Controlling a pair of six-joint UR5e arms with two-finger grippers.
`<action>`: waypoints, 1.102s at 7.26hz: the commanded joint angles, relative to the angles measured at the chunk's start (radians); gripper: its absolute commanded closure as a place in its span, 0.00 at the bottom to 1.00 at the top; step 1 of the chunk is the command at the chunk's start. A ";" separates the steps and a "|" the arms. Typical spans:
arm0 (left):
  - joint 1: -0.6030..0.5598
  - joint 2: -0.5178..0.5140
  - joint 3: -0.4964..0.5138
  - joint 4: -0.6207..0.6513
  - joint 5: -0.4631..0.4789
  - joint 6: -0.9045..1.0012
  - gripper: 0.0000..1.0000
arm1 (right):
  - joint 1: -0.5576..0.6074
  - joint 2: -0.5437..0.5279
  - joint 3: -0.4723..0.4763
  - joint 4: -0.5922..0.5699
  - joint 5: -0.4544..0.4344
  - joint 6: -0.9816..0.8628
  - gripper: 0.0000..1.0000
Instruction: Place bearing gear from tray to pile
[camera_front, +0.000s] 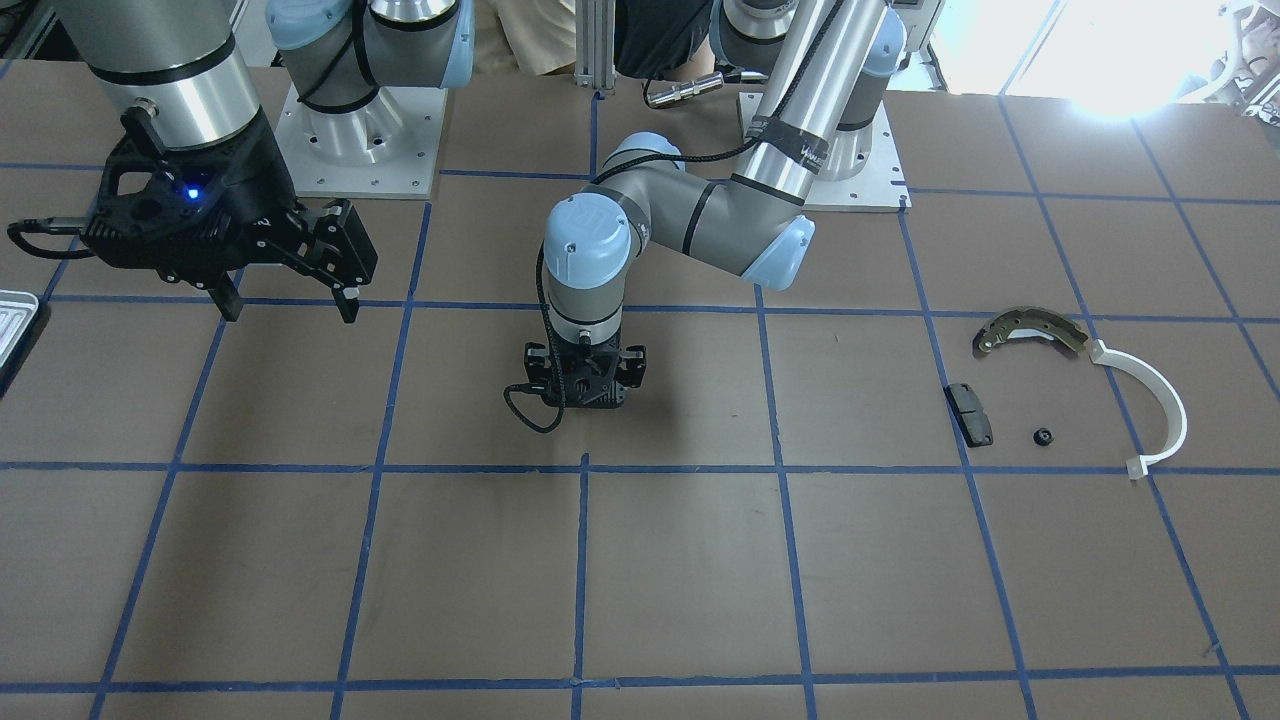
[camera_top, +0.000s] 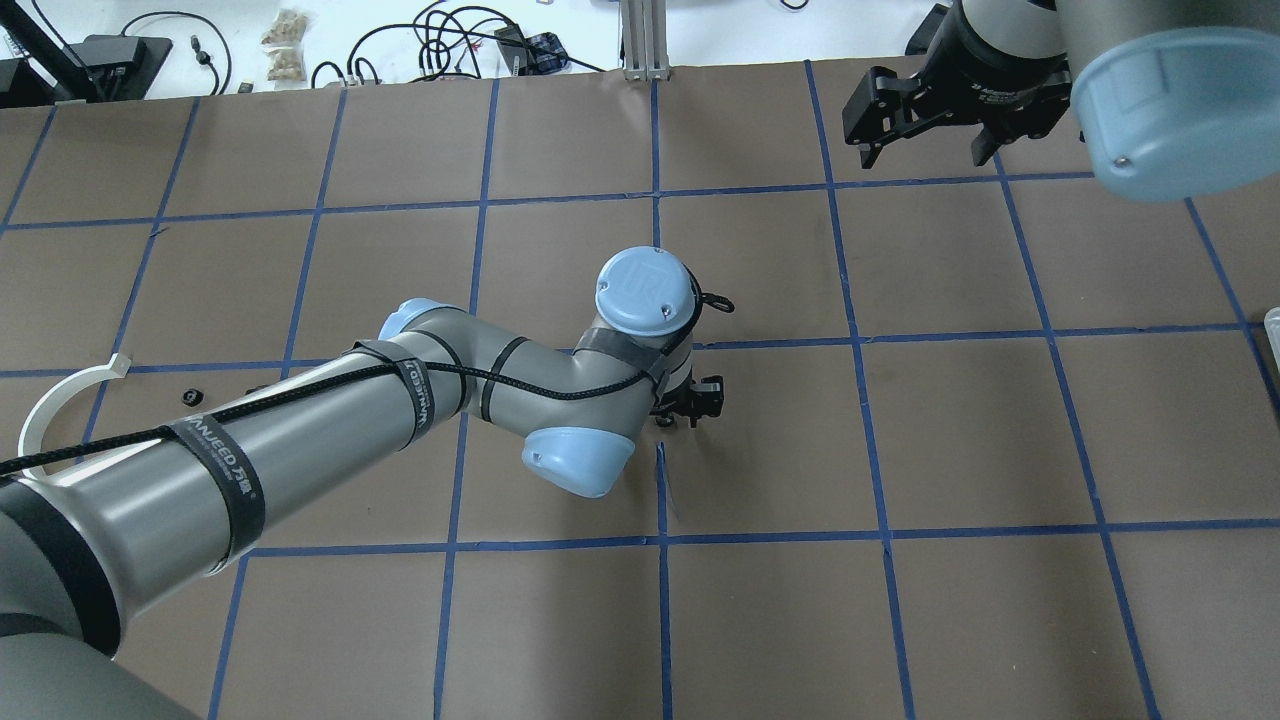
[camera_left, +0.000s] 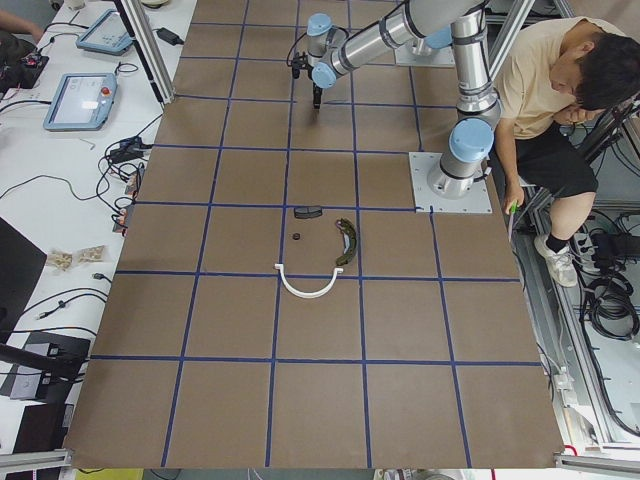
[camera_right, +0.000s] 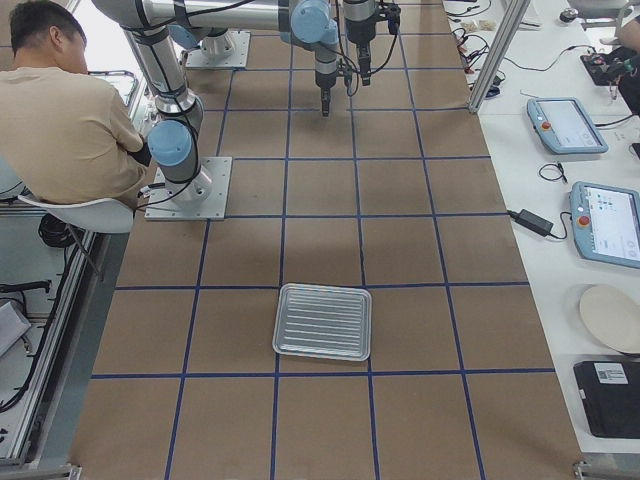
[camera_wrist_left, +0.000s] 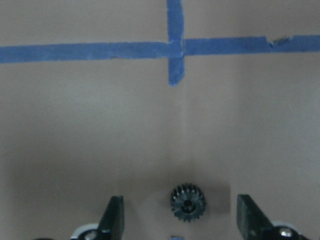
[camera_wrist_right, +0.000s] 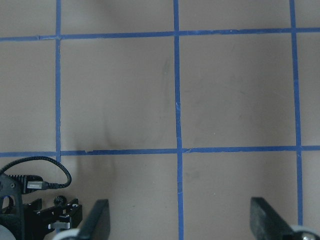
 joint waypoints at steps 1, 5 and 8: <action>0.000 0.001 0.003 0.000 0.000 -0.021 0.75 | 0.000 0.000 0.000 0.063 0.008 0.000 0.00; 0.055 0.049 -0.006 -0.016 0.005 -0.029 1.00 | 0.002 0.000 0.000 0.060 0.006 0.002 0.00; 0.313 0.203 0.003 -0.175 0.000 0.358 1.00 | 0.002 0.000 -0.003 0.060 0.002 0.002 0.00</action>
